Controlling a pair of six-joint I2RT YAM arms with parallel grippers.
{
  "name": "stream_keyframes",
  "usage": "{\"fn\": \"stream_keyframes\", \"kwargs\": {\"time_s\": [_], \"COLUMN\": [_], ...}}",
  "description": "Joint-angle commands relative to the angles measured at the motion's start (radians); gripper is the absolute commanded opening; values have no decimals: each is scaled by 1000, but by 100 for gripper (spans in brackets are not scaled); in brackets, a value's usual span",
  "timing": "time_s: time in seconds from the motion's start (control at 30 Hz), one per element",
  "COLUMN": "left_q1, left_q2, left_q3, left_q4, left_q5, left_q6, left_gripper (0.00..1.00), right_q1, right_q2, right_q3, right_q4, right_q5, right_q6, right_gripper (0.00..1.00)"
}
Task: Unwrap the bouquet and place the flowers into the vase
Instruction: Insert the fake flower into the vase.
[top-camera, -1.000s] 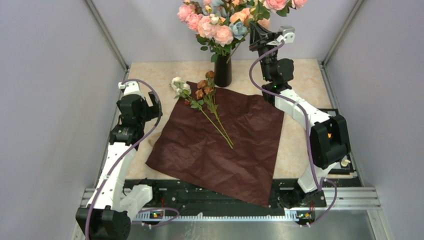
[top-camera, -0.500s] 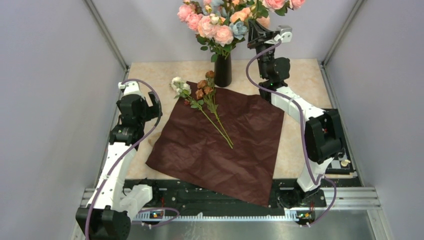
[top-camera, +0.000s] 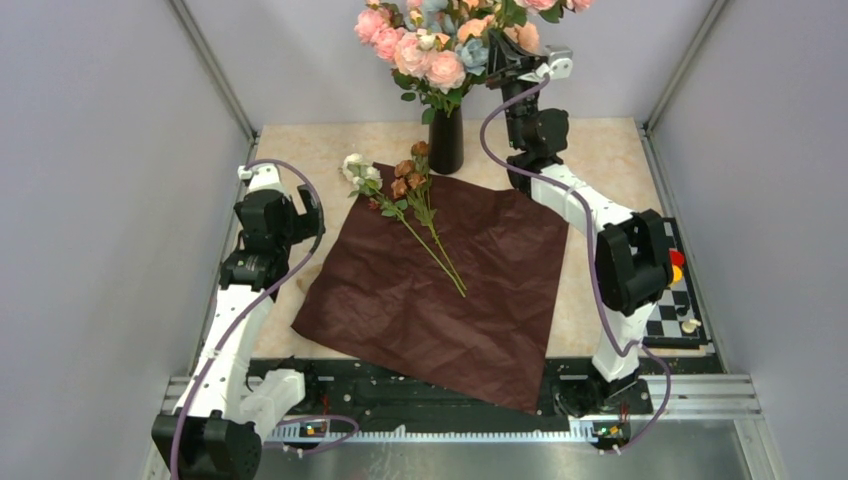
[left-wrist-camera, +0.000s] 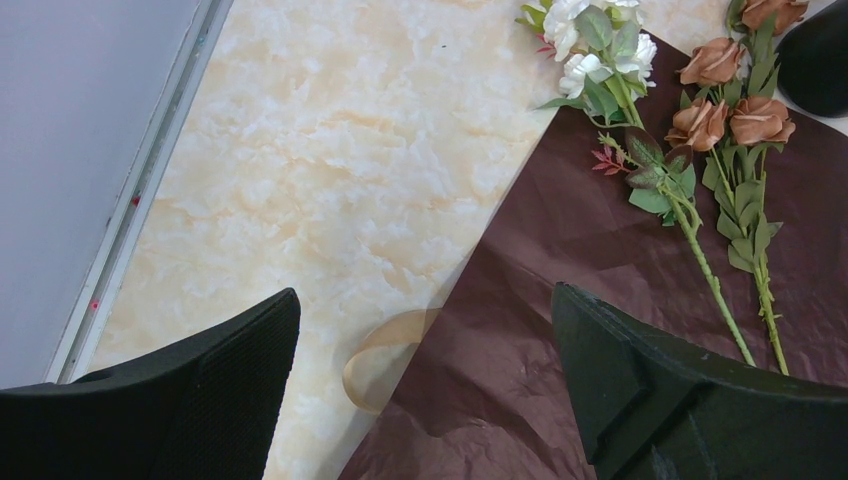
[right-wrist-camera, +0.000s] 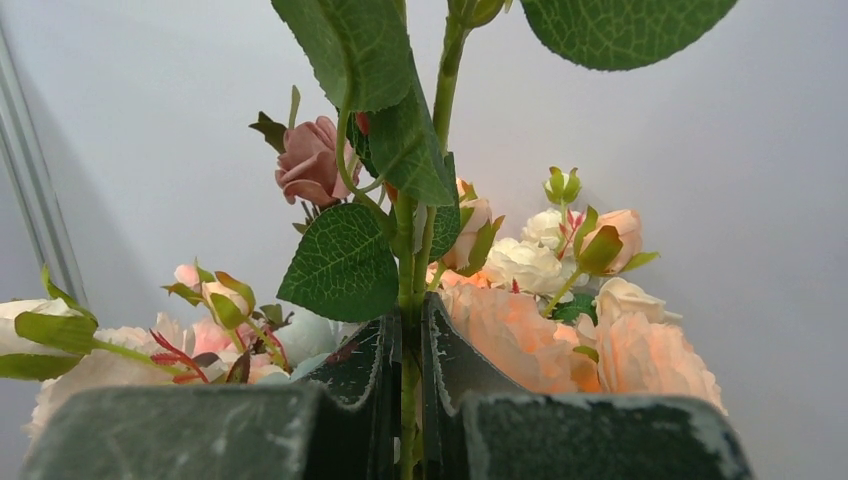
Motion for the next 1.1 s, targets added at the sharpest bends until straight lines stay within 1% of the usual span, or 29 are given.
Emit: {"fn": "stream_keyframes", "kwargs": {"time_s": [0.0,0.47,0.83,1.07], "left_q1": [7,7,7,7], "left_q2": [-19,-30,-36,-34], "left_q3": [-5,-7,-8,-10], "left_q4": [20,22,23,23], "left_q5": [-15,-13,-11,-10], "left_q6": [18,19,18,18], "left_gripper": [99,99,99,99], "right_q1": [20,21,23,23], "right_q2": [2,-14,-22,-23], "right_q3": [70,83,74,41], "right_q4": [48,36,-33,-48], "right_q5": [-7,-10,-16,-19], "right_q6": [-26,-53,-57,-47], "right_gripper": [0,0,0,0]}}
